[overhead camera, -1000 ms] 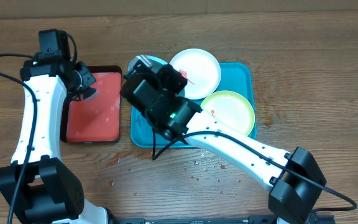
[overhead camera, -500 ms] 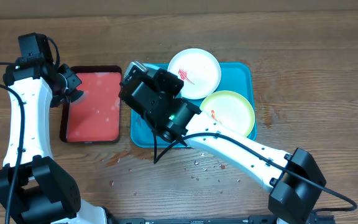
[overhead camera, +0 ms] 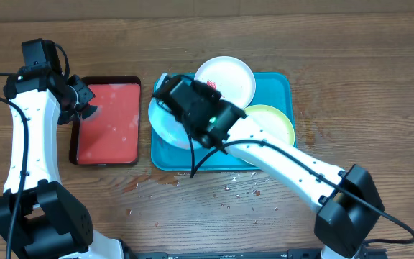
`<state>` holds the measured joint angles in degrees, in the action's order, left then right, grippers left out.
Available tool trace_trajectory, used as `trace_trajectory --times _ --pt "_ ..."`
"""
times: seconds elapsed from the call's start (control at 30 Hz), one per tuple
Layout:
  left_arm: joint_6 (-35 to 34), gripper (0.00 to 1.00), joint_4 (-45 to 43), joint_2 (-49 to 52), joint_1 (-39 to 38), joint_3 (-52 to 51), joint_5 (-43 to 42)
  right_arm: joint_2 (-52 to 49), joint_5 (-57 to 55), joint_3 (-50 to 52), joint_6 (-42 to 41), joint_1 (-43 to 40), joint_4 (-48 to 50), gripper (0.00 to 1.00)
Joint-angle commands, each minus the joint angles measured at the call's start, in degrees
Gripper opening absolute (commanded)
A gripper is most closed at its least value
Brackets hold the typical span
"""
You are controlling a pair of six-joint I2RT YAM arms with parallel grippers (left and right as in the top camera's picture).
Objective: Clean dirty plates on tray and stack at the side
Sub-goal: 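Carry the plate right and set it on the table beside the tray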
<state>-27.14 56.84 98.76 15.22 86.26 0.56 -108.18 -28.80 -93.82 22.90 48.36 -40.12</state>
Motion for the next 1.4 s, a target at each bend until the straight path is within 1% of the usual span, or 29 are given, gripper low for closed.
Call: trace_trajectory --times 0.0,0.07,0.1,0.13,0.23,0.3,0.4,0.5,0.63,0.77,0.87,0.97,1.03,1.07,1.1,1.13,1.17,1.23,1.33,1.37 --pt "-1.18 0.04 -0.07 0.22 -0.13 -0.24 -0.61 2.25 -2.84 -0.76 -14.71 -5.64 2.47 0.04" --pt "-1.18 0.04 -0.02 0.22 -0.13 -0.24 -0.61 2.97 -0.48 -0.76 -22.29 -10.4 2.93 0.04" --pt "-1.18 0.04 -0.04 0.22 -0.13 -0.24 -0.61 3.41 6.19 -0.76 -28.26 -16.24 2.73 0.04" --pt "-1.16 0.04 -0.04 0.22 -0.13 -0.24 -0.59 3.41 11.08 -0.76 -30.36 -19.78 2.36 0.04" --pt "-1.16 0.04 -0.04 0.22 -0.13 -0.24 -0.61 2.89 25.4 -0.72 -33.59 -29.59 -0.26 0.04" --pt "-1.18 0.04 -0.07 0.22 -0.13 -0.24 -0.61 2.4 32.85 -0.68 -35.39 -36.09 -3.06 0.04" --pt "-1.18 0.04 -0.11 0.22 -0.13 -0.24 -0.61 1.79 38.56 -0.5 -38.18 -44.61 -7.13 0.04" --pt "-1.18 0.04 -0.15 0.24 -0.13 -0.24 -0.61 1.64 40.5 -0.04 -38.38 -52.41 -9.94 0.04" --pt "-1.18 0.04 -0.33 0.24 -0.13 -0.24 -0.59 1.64 40.46 2.08 -38.38 -60.33 -9.51 0.04" --pt "-1.18 0.04 -0.33 0.24 -0.15 -0.24 -0.59 1.64 38.38 7.58 -38.42 -65.35 -5.27 0.04" --pt "-1.18 0.04 -0.31 0.24 -0.13 -0.24 -0.61 1.64 37.48 14.64 -39.45 -68.85 2.12 0.04" --pt "-1.18 0.04 -0.33 0.24 -0.15 -0.24 -0.61 1.64 37.48 16.94 -39.45 -69.29 4.98 0.04" --pt "-1.18 0.04 -0.33 0.24 -0.15 -0.24 -0.61 1.62 37.46 17.29 -39.43 -69.02 5.46 0.12" --pt "-1.18 0.04 -0.33 0.24 -0.15 -0.24 -0.61 1.62 37.48 17.29 -39.45 -68.83 5.51 0.26" --pt "-1.18 0.04 -0.33 0.24 -0.15 -0.24 -0.61 1.62 37.48 17.29 -39.45 -68.57 5.62 0.52" --pt "-1.18 0.04 -0.31 0.24 -0.15 -0.24 -0.61 1.62 37.77 17.29 -39.45 -67.95 5.7 0.84" --pt "-1.18 0.04 -0.31 0.24 -0.15 -0.24 -0.61 1.62 39.1 17.29 -39.43 -67.49 5.88 0.87" --pt "-1.18 0.04 -0.28 0.24 -0.15 -0.24 -0.61 1.62 44.37 17.29 -39.39 -66.62 6.6 0.87" --pt "-1.18 0.04 -0.35 0.24 -0.2 -0.24 -0.61 1.62 57.22 17.29 -37.27 -64.26 9.53 0.83" --pt "-1.18 0.04 -0.39 0.24 -0.24 -0.24 -0.61 1.62 59.87 17.29 -37.24 -63.12 10.73 0.82"
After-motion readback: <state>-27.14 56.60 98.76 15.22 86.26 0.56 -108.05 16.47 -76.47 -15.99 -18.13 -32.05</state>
